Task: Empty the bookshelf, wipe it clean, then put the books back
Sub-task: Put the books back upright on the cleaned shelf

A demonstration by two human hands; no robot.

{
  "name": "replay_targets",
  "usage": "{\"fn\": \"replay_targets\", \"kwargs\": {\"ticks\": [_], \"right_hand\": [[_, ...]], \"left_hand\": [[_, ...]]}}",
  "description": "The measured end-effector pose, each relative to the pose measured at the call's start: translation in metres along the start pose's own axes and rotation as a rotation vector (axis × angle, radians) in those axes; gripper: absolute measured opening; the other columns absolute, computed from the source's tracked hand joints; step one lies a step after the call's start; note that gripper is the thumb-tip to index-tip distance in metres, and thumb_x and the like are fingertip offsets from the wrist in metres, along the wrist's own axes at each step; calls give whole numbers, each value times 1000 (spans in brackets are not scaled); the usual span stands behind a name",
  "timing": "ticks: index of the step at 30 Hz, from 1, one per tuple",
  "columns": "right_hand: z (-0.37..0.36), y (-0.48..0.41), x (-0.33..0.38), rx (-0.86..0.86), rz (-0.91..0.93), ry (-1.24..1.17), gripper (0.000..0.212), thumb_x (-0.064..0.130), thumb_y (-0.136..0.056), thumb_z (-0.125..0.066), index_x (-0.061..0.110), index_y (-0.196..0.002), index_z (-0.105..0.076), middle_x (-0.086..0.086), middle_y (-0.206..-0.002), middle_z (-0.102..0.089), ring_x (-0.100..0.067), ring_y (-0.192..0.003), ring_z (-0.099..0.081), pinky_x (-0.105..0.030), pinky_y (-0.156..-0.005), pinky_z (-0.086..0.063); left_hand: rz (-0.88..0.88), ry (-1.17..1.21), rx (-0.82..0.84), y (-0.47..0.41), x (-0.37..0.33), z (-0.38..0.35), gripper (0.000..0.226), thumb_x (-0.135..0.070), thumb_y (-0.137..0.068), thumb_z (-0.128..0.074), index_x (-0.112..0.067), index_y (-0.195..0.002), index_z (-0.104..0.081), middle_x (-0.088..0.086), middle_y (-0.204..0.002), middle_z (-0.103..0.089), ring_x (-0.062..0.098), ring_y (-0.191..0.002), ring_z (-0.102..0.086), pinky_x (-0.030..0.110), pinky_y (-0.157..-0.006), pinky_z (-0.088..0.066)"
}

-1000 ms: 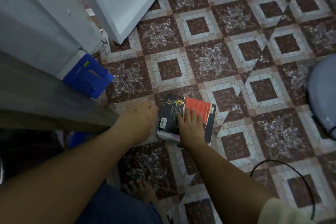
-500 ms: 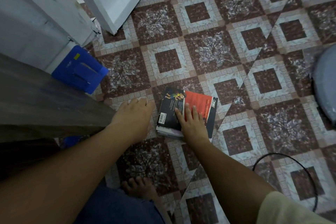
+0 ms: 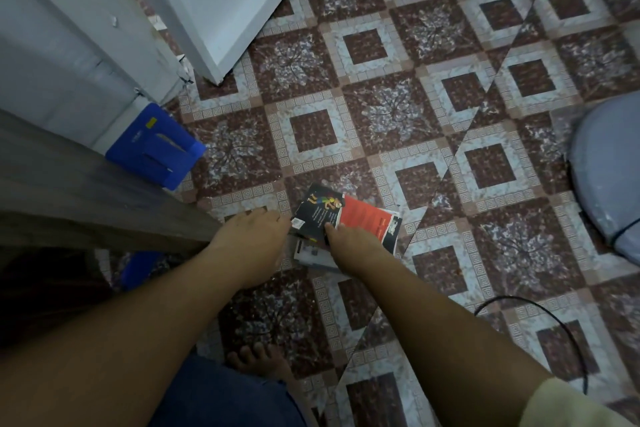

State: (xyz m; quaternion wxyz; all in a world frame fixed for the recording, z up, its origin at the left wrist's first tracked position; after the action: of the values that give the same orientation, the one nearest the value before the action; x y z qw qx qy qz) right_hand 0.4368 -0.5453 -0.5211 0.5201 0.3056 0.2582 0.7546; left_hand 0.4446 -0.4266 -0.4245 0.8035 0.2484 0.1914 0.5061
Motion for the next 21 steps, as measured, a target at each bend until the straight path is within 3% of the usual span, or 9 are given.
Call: {"fn": "replay_targets", "kwargs": {"ticks": [3,9,21], "right_hand": [[51,20,4,-79,-38,-43,30,11,-95,-47,9,-125,-54,-14,-121,-61,-32,-107,-61,-38,-79,-47],[108,60,6,-440,-238,-182,25,10,-97,-46,15,-122,-50,-9,-107,-65,-32,-96,-64,-34,-64,-39],[108,100,32,-382,-101,-45,26,12,-96,-50,18,-121,-56,-5,-106,-66,-27,-94,-65,-32,-66,-39]], "left_hand": [[15,18,-42,5,-4,12,49,-33,-94,-51,-20,-139,-35,2,-138,-41,21,-126,-39,36,-102,-39],[96,29,-133,17,-8,36,73,-39,-93,-56,-14,-151,-17,5,-152,-24,23,-138,-25,36,-109,-33],[120,51,-165,37,-14,56,67,-25,-94,-55,-16,-151,-20,3,-152,-29,20,-138,-28,33,-111,-29]]}}
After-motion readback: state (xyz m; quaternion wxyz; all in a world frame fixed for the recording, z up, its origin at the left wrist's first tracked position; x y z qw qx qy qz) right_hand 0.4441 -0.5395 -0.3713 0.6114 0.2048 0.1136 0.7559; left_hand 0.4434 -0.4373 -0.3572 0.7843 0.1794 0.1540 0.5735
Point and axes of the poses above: each hand's wrist, its own y-axis away from the middle knuckle, its own z-axis out of the back of the hand, x = y × z, the point moved 8 cm from there along -y, towards the middle knuckle
